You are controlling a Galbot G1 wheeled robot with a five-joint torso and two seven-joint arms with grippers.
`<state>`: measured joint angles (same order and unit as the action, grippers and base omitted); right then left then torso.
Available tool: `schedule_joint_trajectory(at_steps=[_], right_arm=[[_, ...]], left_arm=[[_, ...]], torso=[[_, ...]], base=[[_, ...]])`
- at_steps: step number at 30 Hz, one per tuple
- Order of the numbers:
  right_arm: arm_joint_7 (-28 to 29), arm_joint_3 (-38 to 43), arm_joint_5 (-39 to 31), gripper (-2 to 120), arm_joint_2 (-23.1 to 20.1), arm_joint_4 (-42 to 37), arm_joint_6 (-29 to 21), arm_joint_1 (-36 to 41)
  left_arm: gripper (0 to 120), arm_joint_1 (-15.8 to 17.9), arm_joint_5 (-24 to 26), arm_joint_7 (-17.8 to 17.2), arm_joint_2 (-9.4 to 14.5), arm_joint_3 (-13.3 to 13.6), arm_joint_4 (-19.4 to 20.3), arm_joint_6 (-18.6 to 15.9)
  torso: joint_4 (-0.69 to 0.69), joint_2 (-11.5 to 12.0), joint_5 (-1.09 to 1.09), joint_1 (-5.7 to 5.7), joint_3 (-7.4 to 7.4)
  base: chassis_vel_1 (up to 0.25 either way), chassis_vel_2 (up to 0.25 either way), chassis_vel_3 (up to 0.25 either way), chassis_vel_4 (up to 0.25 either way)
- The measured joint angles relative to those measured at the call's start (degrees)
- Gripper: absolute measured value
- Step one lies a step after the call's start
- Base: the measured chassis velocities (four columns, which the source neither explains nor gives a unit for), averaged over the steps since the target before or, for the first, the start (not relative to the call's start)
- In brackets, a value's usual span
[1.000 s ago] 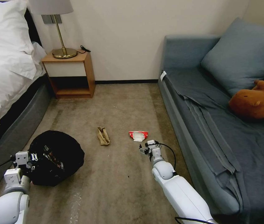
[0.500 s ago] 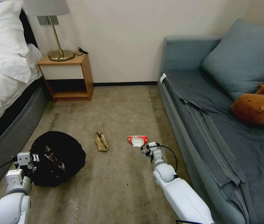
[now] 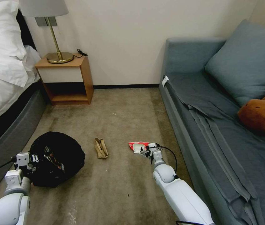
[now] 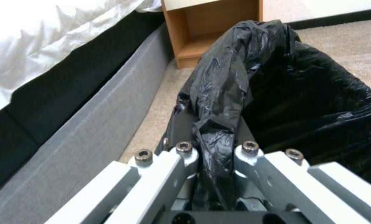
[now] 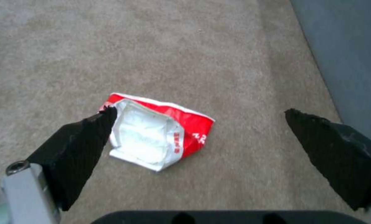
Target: Pick up the trash bin, then pick up the garbage on the floor and place it into the trash bin.
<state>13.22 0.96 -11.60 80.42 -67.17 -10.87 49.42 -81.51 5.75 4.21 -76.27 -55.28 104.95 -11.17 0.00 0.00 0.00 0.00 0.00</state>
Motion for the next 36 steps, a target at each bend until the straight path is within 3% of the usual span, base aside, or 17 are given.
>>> schedule_joint_trajectory(at_steps=[36], right_arm=[[-2.79, -4.45, 2.68, 100, -0.51, -0.35, 0.69, 2.03]], left_arm=[[5, 0.81, -0.08, 0.03, -0.51, 0.3, -1.57, 0.2]], torso=[[0.0, 0.0, 0.0, 0.0, 0.0]], base=[[-0.086, 0.087, 0.089, -0.088]])
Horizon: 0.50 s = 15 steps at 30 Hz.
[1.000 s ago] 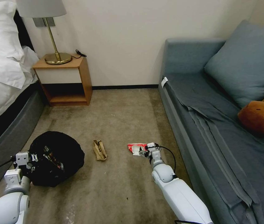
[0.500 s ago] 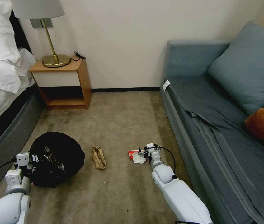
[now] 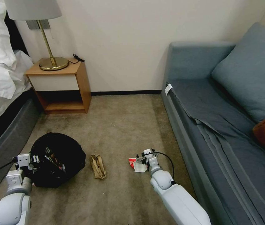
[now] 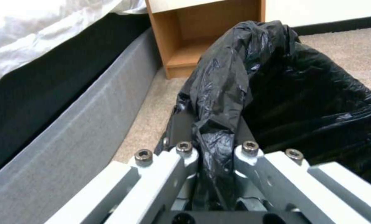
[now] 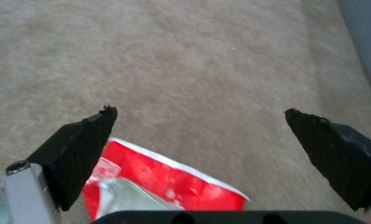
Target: Pick up the trash bin, then pick up the garbage on the floor and place it into the trash bin.
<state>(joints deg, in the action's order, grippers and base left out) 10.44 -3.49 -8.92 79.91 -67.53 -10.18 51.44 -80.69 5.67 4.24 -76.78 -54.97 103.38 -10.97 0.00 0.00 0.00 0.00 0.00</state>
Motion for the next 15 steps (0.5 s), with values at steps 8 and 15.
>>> schedule_joint_trajectory(at_steps=[8, 15], right_arm=[[-4.64, -5.69, -0.12, 100, -2.06, -1.99, 1.54, -3.69], [-8.73, -13.07, 1.22, 100, -4.42, -3.3, 2.08, -6.99]], left_arm=[[5, 0.13, 0.05, 0.02, -0.05, 0.05, -0.52, 0.1], [5, 0.4, 0.35, 0.44, 0.73, -0.19, -1.29, 0.14]], torso=[[0.0, 0.0, 0.0, 0.0, 0.0], [0.0, 0.0, 0.0, 0.0, 0.0]], base=[[-0.077, 0.077, 0.09, -0.072], [-0.022, 0.018, 0.022, -0.022]])
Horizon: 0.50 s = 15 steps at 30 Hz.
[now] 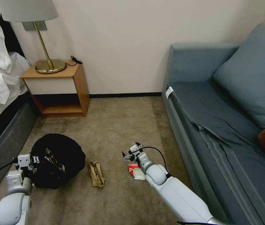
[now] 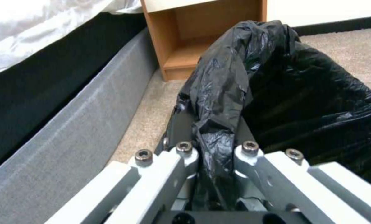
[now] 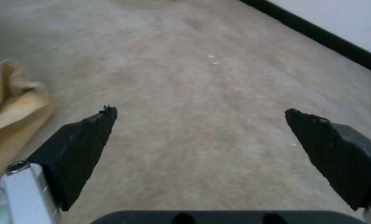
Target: Pick up the trash bin, then pick up the garbage on the floor and place it into the trash bin.
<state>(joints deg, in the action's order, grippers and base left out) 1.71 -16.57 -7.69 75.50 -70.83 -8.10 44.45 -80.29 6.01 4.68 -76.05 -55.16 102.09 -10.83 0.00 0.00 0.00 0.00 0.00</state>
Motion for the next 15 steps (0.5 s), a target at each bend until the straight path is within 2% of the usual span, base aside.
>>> schedule_joint_trajectory(at_steps=[4, 10, 15], right_arm=[[-1.76, -4.67, 1.29, 100, -1.59, 0.2, -0.98, -1.04], [-6.82, -6.29, 4.89, 100, -3.09, 0.19, -2.55, -0.83], [-8.74, -6.46, 6.06, 100, -4.36, 0.23, -2.58, -0.18]], left_arm=[[5, 0.09, 0.02, 0.43, 0.24, -0.08, -0.29, 0.0], [5, 0.17, -0.02, 0.82, 0.17, -0.14, -0.88, 0.14], [5, 0.21, -0.06, 0.95, 0.15, -0.23, -1.31, 0.28]], torso=[[-0.01, 0.0, 0.0, 0.0, 0.0], [0.0, 0.0, -0.01, 0.0, 0.0], [0.0, 0.0, 0.0, 0.0, 0.0]], base=[[0.0, 0.0, 0.0, 0.0], [0.0, 0.0, 0.0, 0.0], [0.0, 0.0, 0.0, 0.0]])
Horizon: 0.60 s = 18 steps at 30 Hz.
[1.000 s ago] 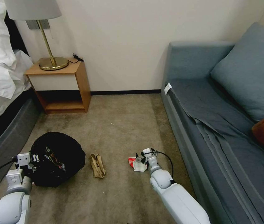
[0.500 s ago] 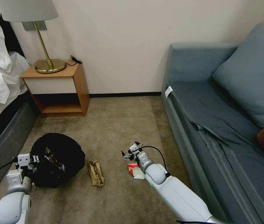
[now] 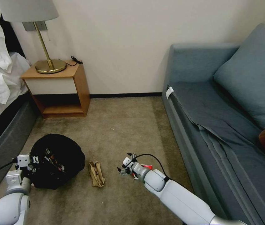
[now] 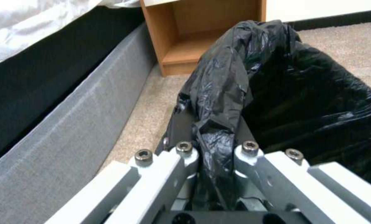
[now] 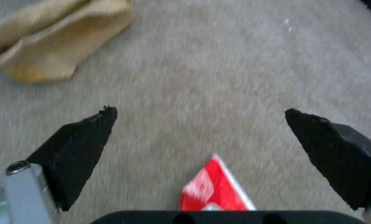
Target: Pick up the trash bin, then pick up the garbage on the floor and place it into the trash bin.
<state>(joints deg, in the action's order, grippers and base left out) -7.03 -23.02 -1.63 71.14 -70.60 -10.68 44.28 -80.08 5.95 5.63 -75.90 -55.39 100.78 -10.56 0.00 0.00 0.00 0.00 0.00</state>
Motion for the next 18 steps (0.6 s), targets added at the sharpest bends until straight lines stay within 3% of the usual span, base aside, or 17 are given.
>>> schedule_joint_trajectory(at_steps=[8, 18], right_arm=[[-1.38, 2.32, 0.79, 100, -1.0, 1.29, 0.0, 1.76], [-0.93, 6.43, 3.43, 100, 1.13, 6.86, 1.72, 2.74]], left_arm=[[5, 0.09, -0.34, 0.13, -0.55, 0.14, -0.37, 0.3], [5, -0.04, -0.76, 0.17, -1.36, 0.58, -0.39, 0.73]], torso=[[0.0, 0.0, -0.01, 0.0, 0.0], [0.0, 0.0, -0.02, 0.0, 0.0]], base=[[0.0, 0.0, 0.0, 0.0], [0.0, 0.0, 0.0, 0.0]])
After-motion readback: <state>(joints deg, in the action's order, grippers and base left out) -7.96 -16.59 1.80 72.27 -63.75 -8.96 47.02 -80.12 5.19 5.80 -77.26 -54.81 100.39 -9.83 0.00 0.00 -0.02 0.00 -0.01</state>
